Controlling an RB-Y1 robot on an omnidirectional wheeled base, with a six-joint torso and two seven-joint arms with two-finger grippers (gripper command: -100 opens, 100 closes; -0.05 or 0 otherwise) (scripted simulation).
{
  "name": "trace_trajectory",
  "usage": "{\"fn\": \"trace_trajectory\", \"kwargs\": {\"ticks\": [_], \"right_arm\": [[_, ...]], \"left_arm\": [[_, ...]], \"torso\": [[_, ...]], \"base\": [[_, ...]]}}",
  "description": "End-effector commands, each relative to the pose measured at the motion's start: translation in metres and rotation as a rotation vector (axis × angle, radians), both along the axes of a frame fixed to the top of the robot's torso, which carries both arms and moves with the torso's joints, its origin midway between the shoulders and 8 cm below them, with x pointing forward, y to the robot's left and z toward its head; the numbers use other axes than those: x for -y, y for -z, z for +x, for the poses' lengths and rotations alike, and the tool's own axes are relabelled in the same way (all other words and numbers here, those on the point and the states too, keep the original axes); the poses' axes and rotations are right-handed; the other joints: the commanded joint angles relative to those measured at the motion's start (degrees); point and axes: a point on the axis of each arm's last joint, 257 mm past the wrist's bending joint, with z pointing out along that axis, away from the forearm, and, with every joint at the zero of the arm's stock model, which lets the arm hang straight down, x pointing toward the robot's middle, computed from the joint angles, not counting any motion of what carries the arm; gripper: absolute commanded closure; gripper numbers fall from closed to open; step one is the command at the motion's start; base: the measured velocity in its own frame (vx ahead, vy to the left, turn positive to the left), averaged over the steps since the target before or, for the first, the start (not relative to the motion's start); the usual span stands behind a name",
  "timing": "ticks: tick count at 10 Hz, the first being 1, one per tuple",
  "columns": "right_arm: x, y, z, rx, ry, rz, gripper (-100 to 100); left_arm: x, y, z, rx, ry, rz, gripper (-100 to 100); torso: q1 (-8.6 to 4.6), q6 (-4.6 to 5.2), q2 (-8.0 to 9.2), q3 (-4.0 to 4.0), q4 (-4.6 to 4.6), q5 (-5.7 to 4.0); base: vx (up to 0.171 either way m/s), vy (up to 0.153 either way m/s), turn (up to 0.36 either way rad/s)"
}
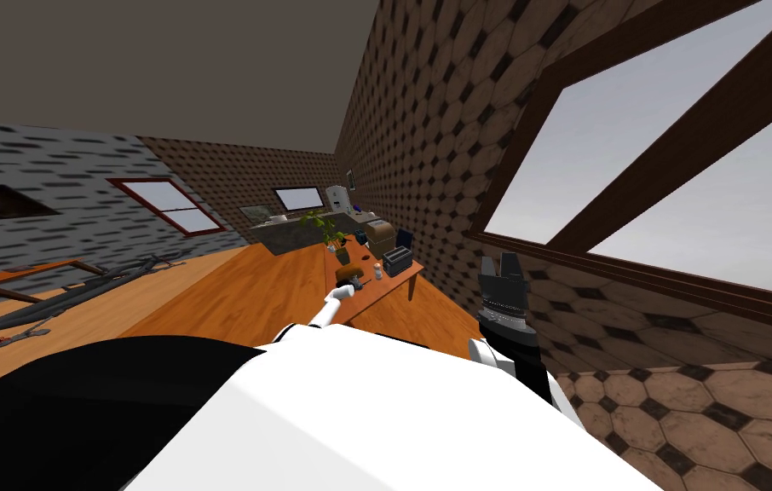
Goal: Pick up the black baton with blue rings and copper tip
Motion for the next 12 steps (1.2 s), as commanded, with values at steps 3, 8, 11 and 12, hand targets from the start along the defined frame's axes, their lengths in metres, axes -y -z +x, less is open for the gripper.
{"fn": "trace_trajectory", "kwargs": {"ticks": [3, 8, 11, 12], "right_arm": [[0.000, 0.000, 0.000, 0.000, 0.000, 0.000, 0], [0.000, 0.000, 0.000, 0.000, 0.000, 0.000, 0], [0.000, 0.000, 0.000, 0.000, 0.000, 0.000, 0], [0.000, 0.000, 0.000, 0.000, 0.000, 0.000, 0]], "left_arm": [[-0.004, 0.016, -0.007, -0.086, -0.054, -0.090, -100], [-0.002, 0.035, -0.022, -0.211, -0.130, -0.227, -100], [0.006, 0.048, -0.036, -0.278, -0.162, -0.294, -100], [0.002, 0.045, -0.032, -0.261, -0.157, -0.280, -100]], "torso": [[0.01, 0.00, 0.00, 0.00, 0.00, 0.00], [0.09, 0.00, 0.04, 0.02, 0.01, 0.02], [0.11, 0.00, -0.01, -0.01, 0.00, 0.03], [0.07, -0.01, -0.06, -0.03, -0.01, 0.02]], "base": [[-0.021, 0.036, -0.007], [-0.026, 0.051, -0.007], [-0.012, 0.059, -0.004], [0.000, 0.021, -0.002]]}}
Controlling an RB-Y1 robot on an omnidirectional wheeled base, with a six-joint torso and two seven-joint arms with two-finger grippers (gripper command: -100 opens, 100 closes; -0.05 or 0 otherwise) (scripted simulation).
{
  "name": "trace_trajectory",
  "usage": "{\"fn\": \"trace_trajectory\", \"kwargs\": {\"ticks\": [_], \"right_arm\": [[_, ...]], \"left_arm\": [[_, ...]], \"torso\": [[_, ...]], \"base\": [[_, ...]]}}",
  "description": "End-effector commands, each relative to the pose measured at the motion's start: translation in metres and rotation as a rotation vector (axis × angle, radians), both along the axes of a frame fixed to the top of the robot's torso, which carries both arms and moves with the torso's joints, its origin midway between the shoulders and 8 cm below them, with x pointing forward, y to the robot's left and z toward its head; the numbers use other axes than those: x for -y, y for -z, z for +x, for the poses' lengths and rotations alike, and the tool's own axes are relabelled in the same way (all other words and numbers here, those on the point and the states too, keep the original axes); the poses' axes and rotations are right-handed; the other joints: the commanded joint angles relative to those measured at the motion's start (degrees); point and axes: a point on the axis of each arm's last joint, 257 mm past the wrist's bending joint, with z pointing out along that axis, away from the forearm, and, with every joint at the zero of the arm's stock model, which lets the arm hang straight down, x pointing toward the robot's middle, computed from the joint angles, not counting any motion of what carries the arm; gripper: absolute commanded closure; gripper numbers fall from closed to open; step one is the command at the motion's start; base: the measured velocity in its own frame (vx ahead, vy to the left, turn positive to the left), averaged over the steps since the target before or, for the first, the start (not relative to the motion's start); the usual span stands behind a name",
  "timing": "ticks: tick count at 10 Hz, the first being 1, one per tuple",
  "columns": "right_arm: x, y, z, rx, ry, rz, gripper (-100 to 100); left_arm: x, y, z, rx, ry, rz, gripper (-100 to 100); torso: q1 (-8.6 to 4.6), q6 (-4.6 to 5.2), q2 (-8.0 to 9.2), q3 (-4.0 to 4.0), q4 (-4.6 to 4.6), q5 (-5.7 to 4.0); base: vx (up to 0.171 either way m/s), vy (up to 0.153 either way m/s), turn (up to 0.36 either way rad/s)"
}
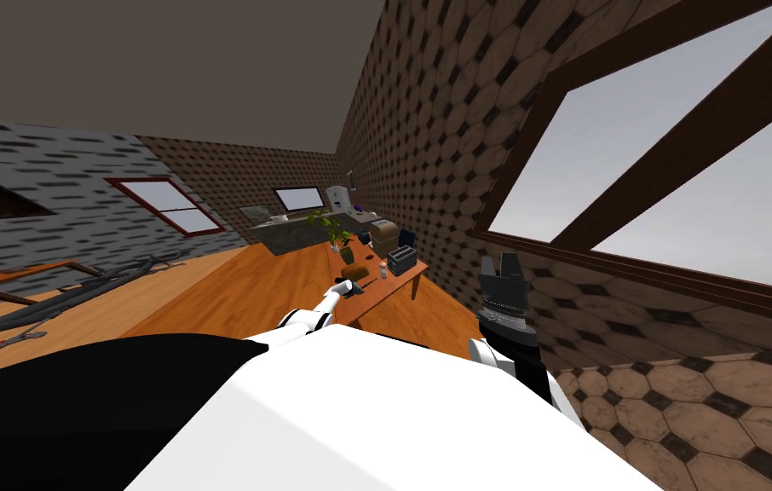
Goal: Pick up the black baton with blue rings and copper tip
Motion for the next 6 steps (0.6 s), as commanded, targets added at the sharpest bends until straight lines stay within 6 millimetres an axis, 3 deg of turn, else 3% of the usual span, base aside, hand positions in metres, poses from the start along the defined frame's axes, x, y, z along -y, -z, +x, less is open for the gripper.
{"fn": "trace_trajectory", "kwargs": {"ticks": [1, 2, 4, 6], "right_arm": [[0.000, 0.000, 0.000, 0.000, 0.000, 0.000, 0], [0.000, 0.000, 0.000, 0.000, 0.000, 0.000, 0], [0.000, 0.000, 0.000, 0.000, 0.000, 0.000, 0], [0.000, 0.000, 0.000, 0.000, 0.000, 0.000, 0]], "left_arm": [[0.000, 0.000, 0.000, 0.000, 0.000, 0.000, 0], [-0.013, 0.006, -0.011, 0.000, -0.030, -0.001, -100], [-0.017, 0.009, -0.015, 0.000, -0.040, -0.001, -100], [-0.038, 0.019, -0.034, -0.001, -0.091, 0.000, -100]], "torso": [[0.00, 0.00, 0.00, 0.00, 0.00, 0.00], [-0.07, 0.00, 0.00, 0.00, 0.00, -0.02], [-0.09, 0.01, -0.07, -0.04, -0.02, -0.02], [-0.10, 0.03, -0.06, -0.03, -0.01, -0.02]], "base": [[0.000, 0.000, 0.000], [0.016, 0.001, -0.238], [0.020, 0.006, -0.097], [0.024, 0.007, -0.217]]}}
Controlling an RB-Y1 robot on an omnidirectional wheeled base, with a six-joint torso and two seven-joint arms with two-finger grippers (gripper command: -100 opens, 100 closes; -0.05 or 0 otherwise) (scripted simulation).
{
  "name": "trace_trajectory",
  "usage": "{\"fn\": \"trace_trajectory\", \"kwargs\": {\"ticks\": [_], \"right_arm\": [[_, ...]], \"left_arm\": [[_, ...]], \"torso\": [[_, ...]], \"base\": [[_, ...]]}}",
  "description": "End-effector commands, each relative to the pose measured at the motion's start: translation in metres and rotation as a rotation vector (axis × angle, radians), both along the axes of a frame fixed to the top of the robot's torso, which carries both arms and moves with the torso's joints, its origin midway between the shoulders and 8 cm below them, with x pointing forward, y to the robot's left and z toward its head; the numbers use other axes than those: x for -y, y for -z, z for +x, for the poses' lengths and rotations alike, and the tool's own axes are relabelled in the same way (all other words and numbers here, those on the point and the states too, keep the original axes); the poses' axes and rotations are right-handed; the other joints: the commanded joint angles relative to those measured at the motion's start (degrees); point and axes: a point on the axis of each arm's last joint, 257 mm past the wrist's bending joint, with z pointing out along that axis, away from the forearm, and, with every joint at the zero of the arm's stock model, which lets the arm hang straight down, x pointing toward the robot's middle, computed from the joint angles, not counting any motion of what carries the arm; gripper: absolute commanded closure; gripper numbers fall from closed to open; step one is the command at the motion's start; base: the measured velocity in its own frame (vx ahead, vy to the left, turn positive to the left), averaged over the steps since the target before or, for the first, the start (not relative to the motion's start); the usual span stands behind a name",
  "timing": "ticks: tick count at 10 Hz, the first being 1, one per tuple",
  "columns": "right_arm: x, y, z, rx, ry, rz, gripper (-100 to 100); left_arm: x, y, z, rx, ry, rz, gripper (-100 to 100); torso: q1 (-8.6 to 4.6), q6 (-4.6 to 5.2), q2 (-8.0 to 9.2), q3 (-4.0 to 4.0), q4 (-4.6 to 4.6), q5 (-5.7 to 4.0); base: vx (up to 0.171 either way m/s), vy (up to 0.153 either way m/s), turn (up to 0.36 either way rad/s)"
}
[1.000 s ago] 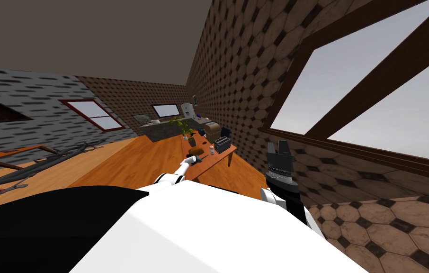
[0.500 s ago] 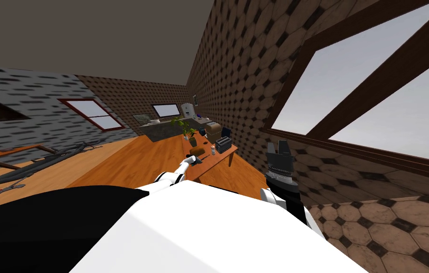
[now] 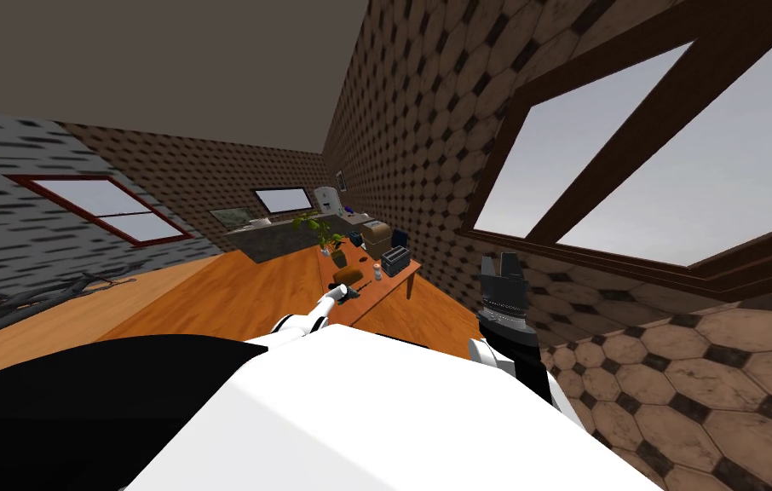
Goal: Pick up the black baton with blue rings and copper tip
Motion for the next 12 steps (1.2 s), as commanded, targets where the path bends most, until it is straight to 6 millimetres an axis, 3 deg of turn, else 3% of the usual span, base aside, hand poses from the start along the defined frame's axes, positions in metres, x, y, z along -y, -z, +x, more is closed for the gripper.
{"fn": "trace_trajectory", "kwargs": {"ticks": [1, 2, 6, 7, 8, 10, 11, 12], "right_arm": [[0.000, 0.000, 0.000, 0.000, 0.000, 0.000, 0], [0.000, 0.000, 0.000, 0.000, 0.000, 0.000, 0], [0.000, 0.000, 0.000, 0.000, 0.000, 0.000, 0], [0.000, 0.000, 0.000, 0.000, 0.000, 0.000, 0], [0.000, 0.000, 0.000, 0.000, 0.000, 0.000, 0], [0.000, 0.000, 0.000, 0.000, 0.000, 0.000, 0], [0.000, 0.000, 0.000, 0.000, 0.000, 0.000, 0], [0.000, 0.000, 0.000, 0.000, 0.000, 0.000, 0]], "left_arm": [[0.000, 0.000, 0.000, 0.000, 0.000, 0.000, -100], [-0.002, 0.000, -0.001, 0.002, 0.000, 0.003, 100], [-0.001, 0.000, -0.001, 0.001, 0.001, 0.003, 100], [-0.001, 0.000, -0.001, 0.001, 0.001, 0.004, 0], [0.009, -0.005, 0.009, 0.003, 0.021, 0.004, 100], [0.030, -0.015, 0.028, 0.004, 0.071, 0.005, 100], [0.021, -0.012, 0.023, 0.004, 0.053, 0.005, 100], [0.022, -0.012, 0.023, 0.002, 0.055, 0.004, 0]], "torso": [[0.00, 0.00, 0.00, 0.00, 0.00, 0.00], [-0.01, -0.03, 0.03, 0.01, 0.01, 0.00], [-0.03, -0.03, 0.07, 0.04, 0.02, 0.00], [-0.02, -0.04, 0.07, 0.05, 0.03, 0.01], [-0.02, -0.05, 0.08, 0.05, 0.02, 0.01], [-0.04, -0.15, 0.20, 0.10, 0.02, -0.02], [-0.08, -0.07, 0.22, 0.12, 0.04, 0.00], [-0.07, -0.05, 0.18, 0.10, 0.03, 0.00]], "base": [[0.013, 0.011, -0.038], [0.000, 0.000, 0.000], [0.000, 0.000, 0.000], [0.000, 0.000, 0.000], [-0.011, -0.003, 0.197], [-0.032, -0.012, 0.256], [-0.015, -0.010, 0.034], [0.000, 0.000, 0.000]]}}
